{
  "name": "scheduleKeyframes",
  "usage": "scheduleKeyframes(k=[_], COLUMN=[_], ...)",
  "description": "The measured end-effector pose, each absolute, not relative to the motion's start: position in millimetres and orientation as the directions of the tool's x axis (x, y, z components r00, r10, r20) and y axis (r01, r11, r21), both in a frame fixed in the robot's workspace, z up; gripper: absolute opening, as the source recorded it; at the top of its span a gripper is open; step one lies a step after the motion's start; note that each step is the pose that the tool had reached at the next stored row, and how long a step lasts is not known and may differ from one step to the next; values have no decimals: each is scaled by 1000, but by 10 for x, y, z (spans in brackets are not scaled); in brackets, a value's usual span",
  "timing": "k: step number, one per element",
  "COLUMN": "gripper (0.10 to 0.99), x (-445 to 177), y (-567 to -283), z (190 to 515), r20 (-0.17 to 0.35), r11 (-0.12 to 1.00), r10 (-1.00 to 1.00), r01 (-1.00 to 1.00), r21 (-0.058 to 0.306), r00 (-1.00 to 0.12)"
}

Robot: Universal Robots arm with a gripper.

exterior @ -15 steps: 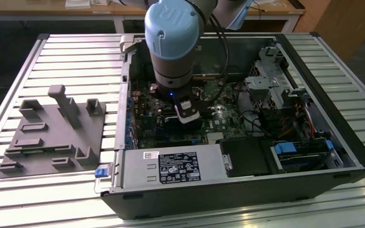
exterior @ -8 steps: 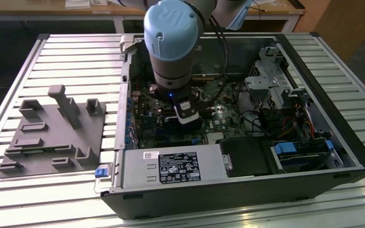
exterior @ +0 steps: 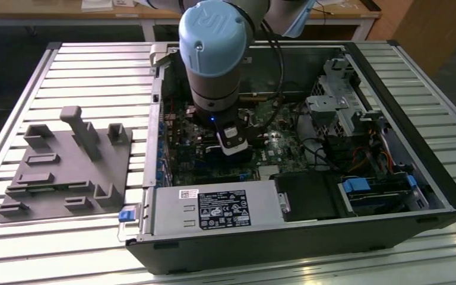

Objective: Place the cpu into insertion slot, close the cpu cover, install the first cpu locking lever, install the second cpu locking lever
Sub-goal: 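Install the second cpu locking lever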

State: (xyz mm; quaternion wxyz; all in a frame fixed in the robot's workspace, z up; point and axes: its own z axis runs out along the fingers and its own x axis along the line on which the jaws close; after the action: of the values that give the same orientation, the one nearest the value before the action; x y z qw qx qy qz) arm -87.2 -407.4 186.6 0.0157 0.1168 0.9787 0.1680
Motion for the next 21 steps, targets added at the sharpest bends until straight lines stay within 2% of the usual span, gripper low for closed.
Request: scheduleKeyframes(k=[15, 21], gripper=[106, 106], x=[-872, -860], y=[-4074, -4072], z=[2256, 2266], r20=[4, -7], r11=[917, 929], r10=[234, 243], r01=[222, 231], r21=[331, 288], r00=[-972, -970])
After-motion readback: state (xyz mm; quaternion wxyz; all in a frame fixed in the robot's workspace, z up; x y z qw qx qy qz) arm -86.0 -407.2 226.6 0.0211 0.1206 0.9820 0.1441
